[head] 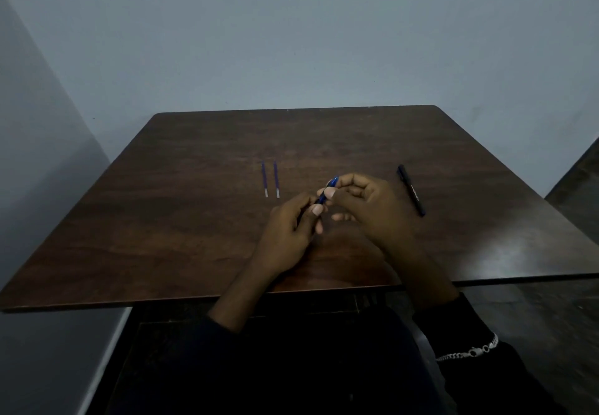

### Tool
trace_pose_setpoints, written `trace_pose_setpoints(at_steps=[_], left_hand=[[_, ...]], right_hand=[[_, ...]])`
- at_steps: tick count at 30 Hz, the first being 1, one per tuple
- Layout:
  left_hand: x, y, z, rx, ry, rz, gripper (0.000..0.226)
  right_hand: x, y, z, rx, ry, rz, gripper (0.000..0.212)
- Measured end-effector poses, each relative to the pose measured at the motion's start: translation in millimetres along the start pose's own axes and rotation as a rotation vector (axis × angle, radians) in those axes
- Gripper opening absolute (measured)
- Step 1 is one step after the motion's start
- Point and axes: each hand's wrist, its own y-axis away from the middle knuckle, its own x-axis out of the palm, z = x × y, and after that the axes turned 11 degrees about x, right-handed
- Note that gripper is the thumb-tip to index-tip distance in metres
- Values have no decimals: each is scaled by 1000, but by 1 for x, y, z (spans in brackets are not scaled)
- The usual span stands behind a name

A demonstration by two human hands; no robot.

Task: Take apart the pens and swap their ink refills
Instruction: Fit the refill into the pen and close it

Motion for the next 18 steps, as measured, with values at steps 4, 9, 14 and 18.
trace_pose_setpoints(at_steps=[4,9,14,18], left_hand=[[1,1,2,22,-28,-14,23],[2,1,2,87,-114,-14,22],[3,2,-2,112,-125,0,20],[3,2,-2,83,-164,-19,25]], right_hand=[[2,-1,-12,-17,-28,-28,4],[1,-3,-23,-75,-13,-77,6],[-5,-10,-17,-35,213,-99,26],[-27,-6,6,-76,264,23,39]])
